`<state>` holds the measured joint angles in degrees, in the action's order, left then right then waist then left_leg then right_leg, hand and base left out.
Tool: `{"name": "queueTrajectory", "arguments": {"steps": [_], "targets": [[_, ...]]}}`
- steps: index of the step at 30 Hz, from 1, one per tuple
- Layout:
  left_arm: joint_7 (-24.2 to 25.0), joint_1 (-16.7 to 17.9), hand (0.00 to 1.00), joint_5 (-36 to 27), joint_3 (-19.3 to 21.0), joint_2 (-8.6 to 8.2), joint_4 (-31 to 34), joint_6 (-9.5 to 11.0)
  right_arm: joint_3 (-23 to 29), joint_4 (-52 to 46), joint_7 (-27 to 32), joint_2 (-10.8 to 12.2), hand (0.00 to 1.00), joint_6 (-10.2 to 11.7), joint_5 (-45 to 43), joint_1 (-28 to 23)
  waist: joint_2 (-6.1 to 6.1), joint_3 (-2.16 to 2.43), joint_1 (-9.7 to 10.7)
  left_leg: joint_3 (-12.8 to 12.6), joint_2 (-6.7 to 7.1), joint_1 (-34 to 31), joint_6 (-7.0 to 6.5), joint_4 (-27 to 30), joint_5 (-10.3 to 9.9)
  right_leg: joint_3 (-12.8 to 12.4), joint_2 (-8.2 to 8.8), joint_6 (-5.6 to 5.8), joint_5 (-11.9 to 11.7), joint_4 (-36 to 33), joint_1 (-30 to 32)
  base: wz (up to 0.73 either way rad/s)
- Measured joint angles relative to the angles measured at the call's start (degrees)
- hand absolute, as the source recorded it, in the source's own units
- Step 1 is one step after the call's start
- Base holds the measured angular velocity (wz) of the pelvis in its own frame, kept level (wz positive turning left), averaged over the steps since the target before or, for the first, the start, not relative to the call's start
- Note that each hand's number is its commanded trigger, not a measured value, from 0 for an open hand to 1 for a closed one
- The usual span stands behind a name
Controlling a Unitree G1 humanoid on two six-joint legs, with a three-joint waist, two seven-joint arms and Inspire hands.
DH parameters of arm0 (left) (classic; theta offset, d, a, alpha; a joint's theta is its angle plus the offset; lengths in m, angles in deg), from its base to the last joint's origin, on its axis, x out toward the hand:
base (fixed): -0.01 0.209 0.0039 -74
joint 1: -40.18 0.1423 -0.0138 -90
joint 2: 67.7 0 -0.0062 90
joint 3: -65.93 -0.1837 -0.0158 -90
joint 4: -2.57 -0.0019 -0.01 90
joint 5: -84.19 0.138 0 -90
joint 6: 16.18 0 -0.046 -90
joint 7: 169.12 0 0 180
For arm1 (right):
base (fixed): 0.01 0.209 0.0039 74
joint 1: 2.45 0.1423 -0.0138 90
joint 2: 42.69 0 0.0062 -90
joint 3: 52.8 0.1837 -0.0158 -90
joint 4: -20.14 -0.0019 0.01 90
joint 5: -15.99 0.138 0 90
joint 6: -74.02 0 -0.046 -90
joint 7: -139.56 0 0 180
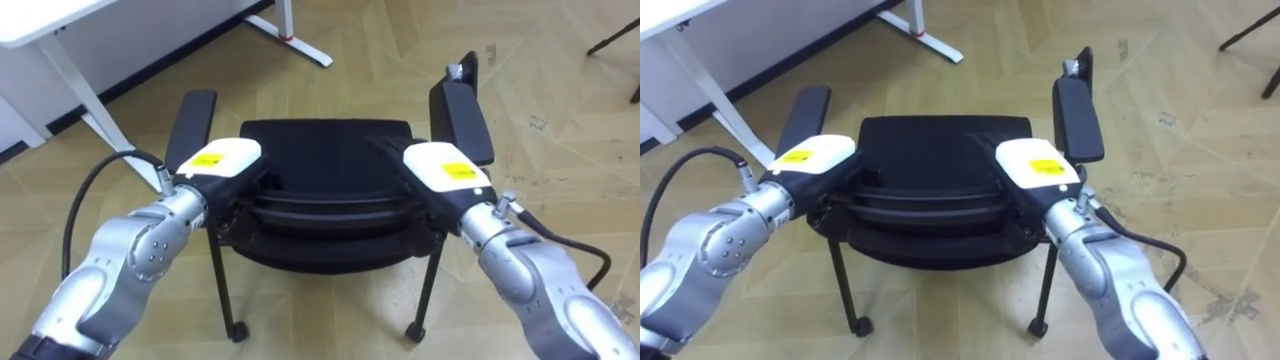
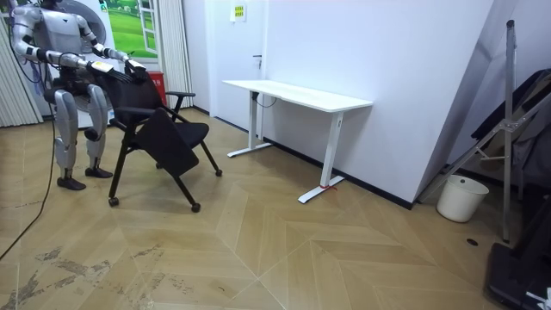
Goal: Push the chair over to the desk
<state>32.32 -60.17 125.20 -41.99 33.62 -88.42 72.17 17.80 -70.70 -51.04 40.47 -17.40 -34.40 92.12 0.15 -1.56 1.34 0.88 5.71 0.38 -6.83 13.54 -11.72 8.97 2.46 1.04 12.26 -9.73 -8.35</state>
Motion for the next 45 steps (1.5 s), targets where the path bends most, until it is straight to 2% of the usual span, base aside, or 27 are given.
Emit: {"name": "queueTrajectory", "arguments": {"steps": [4,8,12,16,20,21,22,23,24,30,36,40,45], "targets": [[0.3,0.0,1.00,0.5,-0.2,-0.25,0.0,-0.6,-1.1,0.0,-0.1,0.1,0.00,-1.1,-1.9,0.0,0.06,0.38,0.0,0.1,0.00,0.0,0.00,0.1,0.0,0.7,0.05,0.00,0.0,-0.1,0.0,0.00],[0.3,0.0,1.00,0.5,-0.3,-0.26,-0.2,-0.6,-1.3,0.3,0.1,0.1,0.00,-1.0,-1.9,0.0,0.06,0.39,0.0,0.7,0.01,0.1,0.00,0.1,0.0,0.7,0.00,0.00,0.0,-0.1,-0.1,0.00],[-0.2,0.1,1.00,0.4,-0.6,-0.51,-1.1,-0.5,-1.6,3.0,2.6,-0.4,0.00,0.9,-1.7,0.3,0.05,0.40,0.1,1.4,0.11,0.8,0.00,0.2,0.0,0.7,-0.03,0.09,0.0,0.0,-0.9,0.01],[-0.6,0.0,1.00,0.5,-0.6,-0.93,-1.3,-0.8,-2.2,7.1,6.6,-0.6,0.00,2.5,-1.7,1.7,0.11,0.37,0.6,1.4,0.17,0.1,0.00,0.7,0.0,2.4,0.02,0.08,0.0,0.0,-1.1,0.09],[-0.8,0.0,1.00,0.4,-0.9,-1.18,-1.3,-1.4,-3.3,9.9,9.7,-0.6,0.00,2.7,-1.7,2.9,0.47,0.16,1.1,1.7,0.29,-0.1,0.00,1.1,0.0,2.4,0.05,0.09,0.0,0.1,-1.1,0.03],[-0.8,0.0,1.00,0.4,-0.9,-1.17,-1.3,-1.7,-4.1,11.5,10.6,-0.6,0.12,2.7,-1.7,4.1,0.56,0.16,1.4,1.8,0.36,-0.1,0.00,1.2,0.0,2.4,0.10,0.09,0.0,0.1,-1.1,0.00],[-1.0,0.0,1.00,0.4,-1.2,-1.17,-1.5,-1.8,-4.5,12.6,11.0,-0.6,0.58,2.7,-1.7,4.9,0.71,0.16,1.5,1.8,0.40,-0.2,0.00,1.2,0.0,2.4,0.12,0.09,0.0,0.1,-1.1,0.00],[-1.1,0.0,1.00,0.4,-1.3,-1.17,-1.5,-1.8,-4.7,13.0,11.2,-0.6,0.72,2.7,-1.7,5.3,0.86,0.12,1.6,1.8,0.43,-0.2,0.00,1.2,0.0,2.4,0.15,0.09,0.0,0.1,-1.1,-0.04],[-1.2,-0.1,1.00,0.2,-1.5,-1.20,-1.7,-1.8,-4.9,13.8,11.5,-0.6,1.00,2.7,-1.7,5.8,0.97,0.12,1.6,1.8,0.51,-0.3,-0.01,1.3,0.0,2.5,0.20,0.09,0.0,0.1,-1.1,0.00],[-0.9,-0.1,1.00,0.0,-1.9,-1.46,-1.7,-2.2,-5.1,15.1,11.9,-0.6,1.00,2.6,-1.8,6.6,1.37,0.11,1.7,2.0,0.61,-1.0,-0.06,2.0,0.0,3.3,0.28,0.10,0.0,0.1,-0.8,0.01],[-0.8,-0.1,1.00,0.0,-2.1,-1.45,-1.7,-2.5,-6.8,16.0,12.5,-2.6,1.00,4.3,-4.2,7.2,1.40,0.13,1.6,1.9,0.61,-1.0,-0.06,2.2,0.0,2.7,0.23,0.10,0.0,0.1,-0.8,0.00],[-0.6,-0.6,1.00,-0.1,-2.5,-1.45,-1.7,-2.5,-7.3,16.5,15.1,-3.4,1.00,4.5,-5.5,7.1,1.48,0.33,1.4,2.0,0.64,-1.0,-0.06,2.1,0.0,2.4,0.25,0.10,0.0,0.1,-0.7,0.00],[-0.7,-0.8,1.00,-0.2,-2.5,-1.42,-1.7,-2.5,-7.5,16.5,17.0,-3.5,1.00,4.5,-6.1,6.8,1.73,0.37,1.4,1.9,0.62,-1.3,-0.06,2.1,0.0,2.6,0.25,0.10,0.0,0.1,-0.6,0.00]]}}
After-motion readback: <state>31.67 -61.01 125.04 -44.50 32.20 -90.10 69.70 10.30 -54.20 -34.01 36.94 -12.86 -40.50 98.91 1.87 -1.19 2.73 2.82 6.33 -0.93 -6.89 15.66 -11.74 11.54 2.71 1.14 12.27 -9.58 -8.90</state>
